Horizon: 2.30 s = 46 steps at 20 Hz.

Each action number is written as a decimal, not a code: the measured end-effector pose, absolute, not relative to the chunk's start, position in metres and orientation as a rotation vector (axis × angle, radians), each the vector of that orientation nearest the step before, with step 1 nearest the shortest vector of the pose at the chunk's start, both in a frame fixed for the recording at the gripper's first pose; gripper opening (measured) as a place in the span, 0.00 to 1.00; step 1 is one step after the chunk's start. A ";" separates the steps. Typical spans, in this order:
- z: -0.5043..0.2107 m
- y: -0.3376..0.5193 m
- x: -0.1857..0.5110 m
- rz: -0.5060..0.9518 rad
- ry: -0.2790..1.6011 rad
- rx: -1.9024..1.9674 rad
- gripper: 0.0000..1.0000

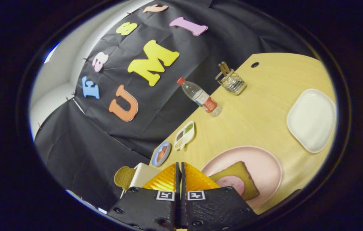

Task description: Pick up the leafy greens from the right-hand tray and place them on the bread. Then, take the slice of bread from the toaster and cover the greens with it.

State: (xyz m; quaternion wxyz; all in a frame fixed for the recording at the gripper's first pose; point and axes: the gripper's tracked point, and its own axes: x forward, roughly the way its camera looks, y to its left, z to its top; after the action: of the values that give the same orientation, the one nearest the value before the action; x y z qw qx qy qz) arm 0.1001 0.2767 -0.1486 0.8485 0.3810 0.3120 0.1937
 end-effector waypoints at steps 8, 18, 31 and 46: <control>-0.190 0.238 0.104 0.340 0.685 0.681 0.02; -0.203 0.207 0.096 0.257 0.670 0.551 0.77; -0.043 0.262 0.063 0.236 0.251 0.180 0.96; -0.047 0.470 0.034 0.350 0.266 0.090 0.96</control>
State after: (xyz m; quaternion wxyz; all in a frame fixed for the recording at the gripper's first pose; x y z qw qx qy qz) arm 0.0337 0.4698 -0.0466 0.9750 0.0445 0.1319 0.1734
